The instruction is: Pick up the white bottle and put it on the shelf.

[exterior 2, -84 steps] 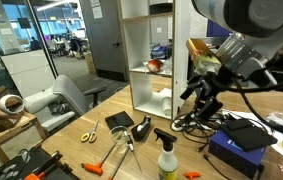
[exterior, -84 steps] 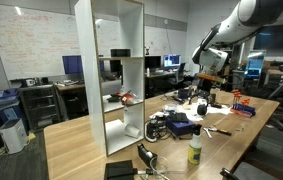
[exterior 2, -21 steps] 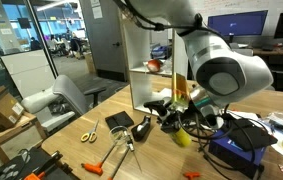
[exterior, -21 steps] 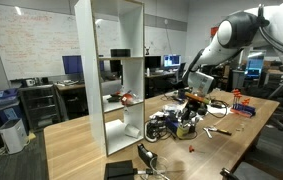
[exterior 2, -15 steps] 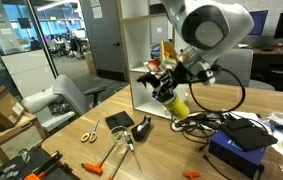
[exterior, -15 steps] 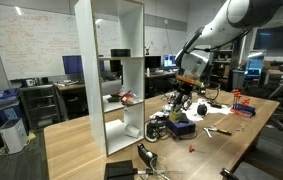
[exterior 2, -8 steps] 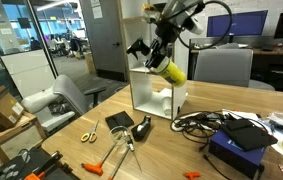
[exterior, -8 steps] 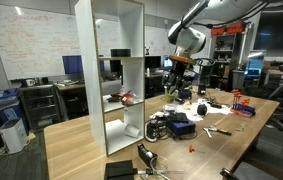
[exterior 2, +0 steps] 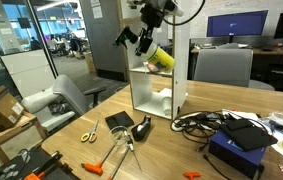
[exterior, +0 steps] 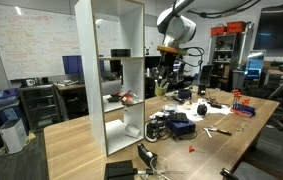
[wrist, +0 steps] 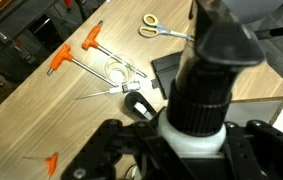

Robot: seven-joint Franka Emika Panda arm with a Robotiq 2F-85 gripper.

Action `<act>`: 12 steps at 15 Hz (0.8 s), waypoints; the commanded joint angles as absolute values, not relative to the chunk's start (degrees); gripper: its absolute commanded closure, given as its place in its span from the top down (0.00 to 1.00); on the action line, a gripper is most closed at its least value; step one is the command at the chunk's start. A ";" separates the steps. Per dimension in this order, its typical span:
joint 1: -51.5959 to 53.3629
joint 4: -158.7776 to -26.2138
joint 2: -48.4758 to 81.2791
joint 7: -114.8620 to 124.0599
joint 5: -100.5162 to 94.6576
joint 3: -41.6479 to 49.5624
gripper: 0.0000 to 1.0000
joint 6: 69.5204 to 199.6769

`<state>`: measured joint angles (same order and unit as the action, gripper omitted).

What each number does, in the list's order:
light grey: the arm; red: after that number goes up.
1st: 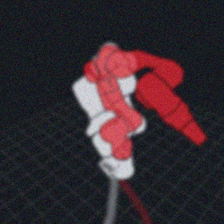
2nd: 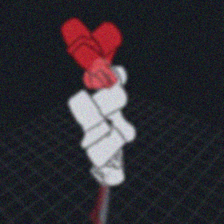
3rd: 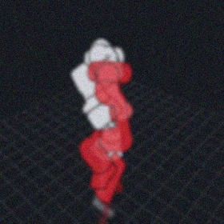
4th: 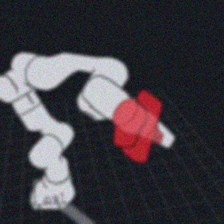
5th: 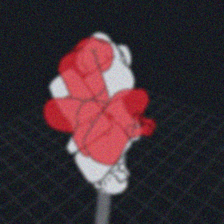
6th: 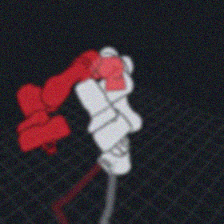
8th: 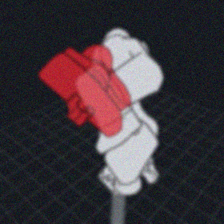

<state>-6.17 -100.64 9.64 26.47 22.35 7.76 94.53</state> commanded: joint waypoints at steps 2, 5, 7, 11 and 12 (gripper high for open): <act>-3.12 -92.02 9.71 30.38 17.18 5.43 0.03 90.91; -1.17 -87.20 11.53 30.59 15.21 3.69 0.03 89.91; -0.03 -84.77 12.64 30.35 14.53 2.72 0.03 89.73; 1.82 -80.56 15.17 29.63 14.47 1.22 0.03 89.98; 2.20 -79.58 15.94 29.17 14.58 0.85 0.03 90.36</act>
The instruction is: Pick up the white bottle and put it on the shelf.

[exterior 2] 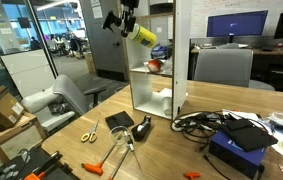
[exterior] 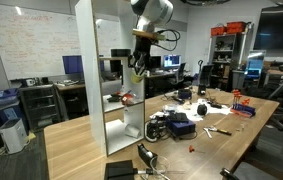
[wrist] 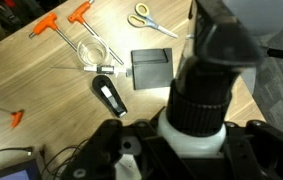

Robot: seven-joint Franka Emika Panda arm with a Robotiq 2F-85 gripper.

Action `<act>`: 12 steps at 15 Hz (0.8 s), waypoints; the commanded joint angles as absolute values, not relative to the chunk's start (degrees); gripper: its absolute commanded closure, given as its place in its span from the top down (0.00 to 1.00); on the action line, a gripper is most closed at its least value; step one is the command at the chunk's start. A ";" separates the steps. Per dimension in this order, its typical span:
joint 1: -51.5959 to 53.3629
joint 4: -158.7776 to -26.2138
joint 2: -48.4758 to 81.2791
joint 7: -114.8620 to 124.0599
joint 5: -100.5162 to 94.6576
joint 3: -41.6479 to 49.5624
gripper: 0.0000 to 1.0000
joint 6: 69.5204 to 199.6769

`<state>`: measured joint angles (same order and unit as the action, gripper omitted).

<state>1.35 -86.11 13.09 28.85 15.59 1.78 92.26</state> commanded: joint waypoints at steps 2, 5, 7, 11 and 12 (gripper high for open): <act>2.89 -77.91 17.61 28.10 14.82 0.17 0.03 91.59; 4.05 -75.02 20.56 26.24 14.30 -0.77 0.03 92.31; 5.32 -73.90 22.19 25.01 12.06 -1.07 0.03 93.61; 8.22 -73.16 25.52 22.47 4.96 -1.25 0.03 99.38; 8.68 -72.95 26.84 21.91 3.70 -1.22 0.03 101.74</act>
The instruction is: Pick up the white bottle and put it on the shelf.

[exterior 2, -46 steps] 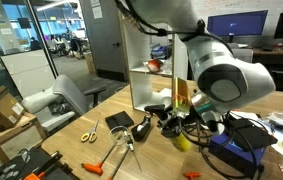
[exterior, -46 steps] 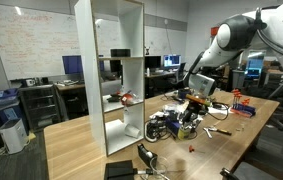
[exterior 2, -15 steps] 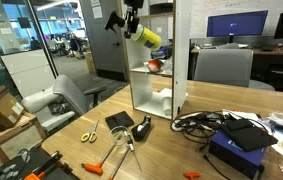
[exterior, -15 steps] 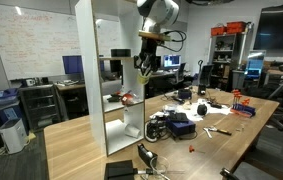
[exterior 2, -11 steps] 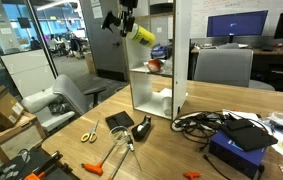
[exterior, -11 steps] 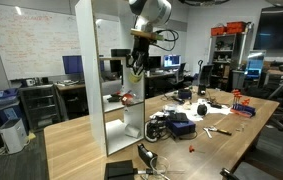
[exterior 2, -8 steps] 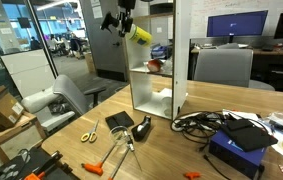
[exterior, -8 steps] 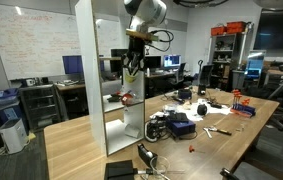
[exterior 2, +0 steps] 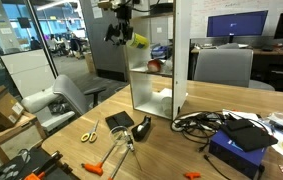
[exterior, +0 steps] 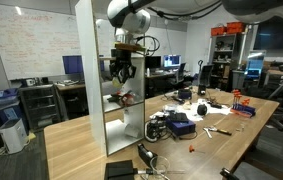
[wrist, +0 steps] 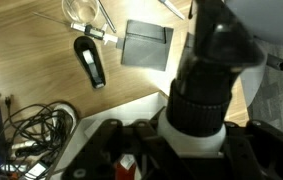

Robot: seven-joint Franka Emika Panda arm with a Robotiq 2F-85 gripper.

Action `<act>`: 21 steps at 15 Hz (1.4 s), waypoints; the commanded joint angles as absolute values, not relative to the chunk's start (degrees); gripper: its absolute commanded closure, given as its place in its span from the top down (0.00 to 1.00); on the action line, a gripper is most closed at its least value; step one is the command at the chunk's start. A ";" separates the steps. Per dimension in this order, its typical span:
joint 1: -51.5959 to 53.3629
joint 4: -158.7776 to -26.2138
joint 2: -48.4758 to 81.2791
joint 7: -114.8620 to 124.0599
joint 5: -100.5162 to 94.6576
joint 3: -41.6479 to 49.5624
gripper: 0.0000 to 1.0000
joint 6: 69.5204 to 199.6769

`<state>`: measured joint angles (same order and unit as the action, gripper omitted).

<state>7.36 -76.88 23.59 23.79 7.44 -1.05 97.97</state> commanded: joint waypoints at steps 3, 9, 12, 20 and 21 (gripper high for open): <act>9.53 -72.57 30.21 21.56 1.46 -1.00 0.03 107.25; 10.21 -72.89 34.75 24.40 -1.20 0.20 0.03 116.21; 11.22 -73.98 36.34 28.73 -3.99 2.48 0.02 123.44; 15.60 -73.76 40.53 43.02 -14.96 11.61 0.02 135.75; 16.04 -73.52 40.78 44.71 -16.16 12.43 0.03 135.77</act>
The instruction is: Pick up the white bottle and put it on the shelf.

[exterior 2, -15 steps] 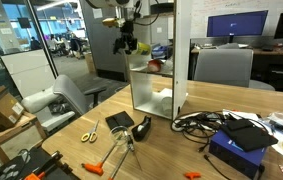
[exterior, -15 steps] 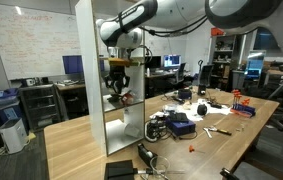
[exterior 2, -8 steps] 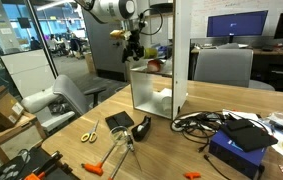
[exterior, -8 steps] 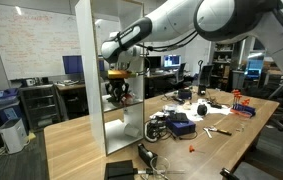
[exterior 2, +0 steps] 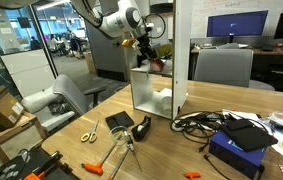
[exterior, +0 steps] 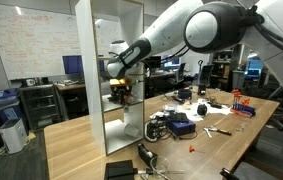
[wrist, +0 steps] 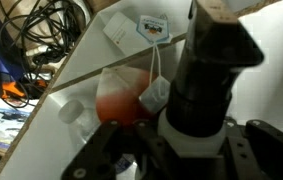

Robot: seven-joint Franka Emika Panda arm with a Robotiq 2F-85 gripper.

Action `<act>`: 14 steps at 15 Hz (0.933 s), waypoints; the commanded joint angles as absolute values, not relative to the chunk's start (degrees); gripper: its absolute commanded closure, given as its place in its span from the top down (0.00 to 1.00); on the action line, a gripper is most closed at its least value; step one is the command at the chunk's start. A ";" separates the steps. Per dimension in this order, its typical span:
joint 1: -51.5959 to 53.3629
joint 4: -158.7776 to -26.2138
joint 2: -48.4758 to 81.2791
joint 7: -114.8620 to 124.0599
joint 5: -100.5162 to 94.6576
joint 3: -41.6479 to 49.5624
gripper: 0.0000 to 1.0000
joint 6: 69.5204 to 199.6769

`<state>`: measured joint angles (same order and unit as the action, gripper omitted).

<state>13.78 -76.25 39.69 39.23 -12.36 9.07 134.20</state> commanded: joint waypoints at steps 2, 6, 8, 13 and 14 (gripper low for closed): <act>16.43 -73.11 40.94 46.92 -17.53 13.03 0.28 134.17; 16.59 -72.81 40.65 49.69 -19.38 13.45 0.60 133.35; 16.68 -72.86 40.49 50.60 -20.14 13.55 0.79 133.08; 16.63 -72.62 39.33 50.21 -21.53 13.18 1.00 129.20; 16.57 -72.58 38.95 49.68 -21.52 12.85 1.00 127.66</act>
<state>15.99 -75.16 40.07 49.59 -20.15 12.48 132.53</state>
